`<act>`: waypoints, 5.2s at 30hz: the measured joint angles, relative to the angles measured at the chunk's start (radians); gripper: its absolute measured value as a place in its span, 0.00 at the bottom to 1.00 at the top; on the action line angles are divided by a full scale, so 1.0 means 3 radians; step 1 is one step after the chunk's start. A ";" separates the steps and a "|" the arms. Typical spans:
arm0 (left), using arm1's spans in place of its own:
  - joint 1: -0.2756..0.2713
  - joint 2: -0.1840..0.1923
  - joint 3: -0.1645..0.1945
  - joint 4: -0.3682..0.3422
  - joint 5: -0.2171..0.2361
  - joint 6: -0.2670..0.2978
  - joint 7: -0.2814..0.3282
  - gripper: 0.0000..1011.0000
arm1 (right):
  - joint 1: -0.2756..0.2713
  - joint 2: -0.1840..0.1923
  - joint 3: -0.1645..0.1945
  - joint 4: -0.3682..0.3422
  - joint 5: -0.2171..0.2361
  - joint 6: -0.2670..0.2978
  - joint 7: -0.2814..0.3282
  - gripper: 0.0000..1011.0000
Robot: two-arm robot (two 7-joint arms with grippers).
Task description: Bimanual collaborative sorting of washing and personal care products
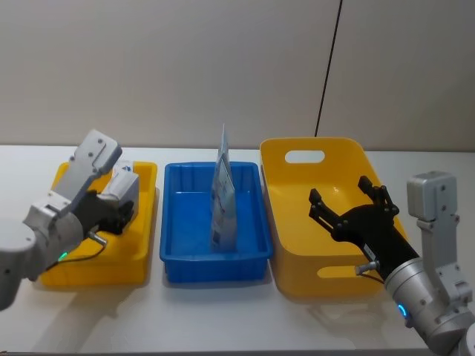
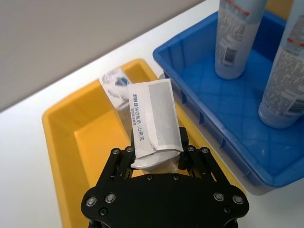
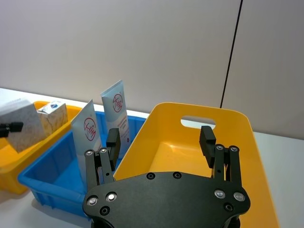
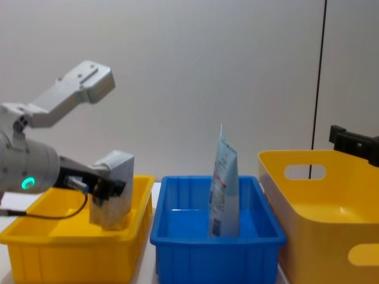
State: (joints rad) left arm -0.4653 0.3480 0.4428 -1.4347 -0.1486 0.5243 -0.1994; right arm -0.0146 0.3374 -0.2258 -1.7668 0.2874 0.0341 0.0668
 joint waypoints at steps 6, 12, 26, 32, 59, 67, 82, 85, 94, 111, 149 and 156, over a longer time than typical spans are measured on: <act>-0.0090 0.0148 0.0043 -0.0112 0.0034 -0.0061 -0.0230 0.39 | 0.0000 0.0000 0.0000 0.0000 0.0000 0.0000 0.0000 0.99; -0.0166 0.0286 0.0070 -0.0206 0.0043 -0.0130 -0.0460 0.39 | 0.0000 0.0000 0.0000 0.0000 0.0000 0.0000 0.0000 0.99; -0.0289 0.0523 0.0163 -0.0317 -0.0023 -0.0386 -0.1036 0.39 | 0.0000 0.0000 0.0000 0.0000 0.0000 0.0000 0.0000 0.99; -0.0357 0.0602 0.0242 -0.0324 -0.0085 -0.0528 -0.1332 0.39 | 0.0000 0.0000 0.0000 0.0000 0.0000 0.0000 0.0000 0.99; -0.0678 0.0618 0.0623 -0.0140 -0.0334 -0.1002 -0.2338 0.39 | 0.0000 0.0000 0.0000 0.0000 0.0000 0.0000 0.0000 0.99; -0.0720 0.0559 0.0708 -0.0055 -0.0393 -0.1087 -0.2468 0.39 | 0.0000 0.0000 0.0000 0.0000 0.0000 0.0000 0.0000 0.99; -0.0756 0.0491 0.0804 0.0071 -0.0474 -0.1227 -0.2588 0.39 | 0.0000 0.0000 0.0000 0.0000 0.0000 0.0000 0.0000 0.99; -0.0759 0.0486 0.0813 0.0082 -0.0482 -0.1242 -0.2598 0.39 | 0.0000 0.0000 0.0000 0.0000 0.0000 0.0000 0.0000 0.99; -0.0765 0.0472 0.0832 0.0110 -0.0503 -0.1278 -0.2622 0.39 | 0.0000 0.0000 0.0000 0.0000 0.0000 0.0000 0.0000 0.99; -0.0769 0.0465 0.0847 0.0127 -0.0519 -0.1302 -0.2636 0.39 | 0.0000 0.0000 0.0000 0.0000 0.0000 0.0000 0.0000 0.99; -0.0769 0.0462 0.0851 0.0132 -0.0522 -0.1310 -0.2640 0.39 | 0.0080 0.0317 0.0042 0.0077 0.0194 -0.0240 0.0775 0.99; -0.0769 0.0462 0.0851 0.0132 -0.0522 -0.1310 -0.2640 0.39 | 0.0163 0.0486 0.0033 0.0161 0.0299 -0.0341 0.1129 0.99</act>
State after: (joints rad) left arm -0.6960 0.4866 0.6981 -1.3951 -0.3052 0.1314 -0.9915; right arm 0.0344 0.4833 -0.2160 -1.7185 0.3770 -0.0681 0.4055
